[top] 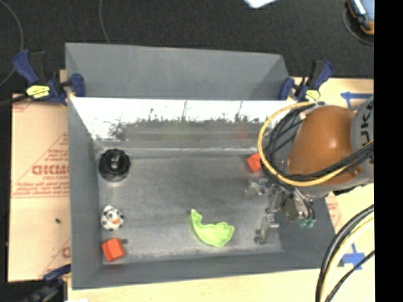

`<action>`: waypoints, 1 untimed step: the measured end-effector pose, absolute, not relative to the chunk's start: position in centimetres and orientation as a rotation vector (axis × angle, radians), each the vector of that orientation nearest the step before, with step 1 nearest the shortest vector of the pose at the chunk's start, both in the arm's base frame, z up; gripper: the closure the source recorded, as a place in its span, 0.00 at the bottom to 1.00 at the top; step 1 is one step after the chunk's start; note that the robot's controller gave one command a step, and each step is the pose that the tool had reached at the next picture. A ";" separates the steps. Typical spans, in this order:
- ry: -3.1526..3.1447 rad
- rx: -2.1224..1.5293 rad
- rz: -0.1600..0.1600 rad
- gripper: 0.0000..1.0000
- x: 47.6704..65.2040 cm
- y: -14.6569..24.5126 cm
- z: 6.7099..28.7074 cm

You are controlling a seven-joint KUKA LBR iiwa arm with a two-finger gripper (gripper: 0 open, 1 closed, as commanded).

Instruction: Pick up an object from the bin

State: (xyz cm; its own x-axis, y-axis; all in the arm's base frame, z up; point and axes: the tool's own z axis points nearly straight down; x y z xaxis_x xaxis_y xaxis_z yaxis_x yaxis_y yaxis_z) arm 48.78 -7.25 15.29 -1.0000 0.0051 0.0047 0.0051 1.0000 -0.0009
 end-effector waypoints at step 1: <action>-3.144 -0.001 0.003 0.00 49.0 -7.2 15.6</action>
Offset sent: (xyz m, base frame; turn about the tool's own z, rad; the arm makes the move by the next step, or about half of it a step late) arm -0.0162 0.0725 -0.0829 -0.0754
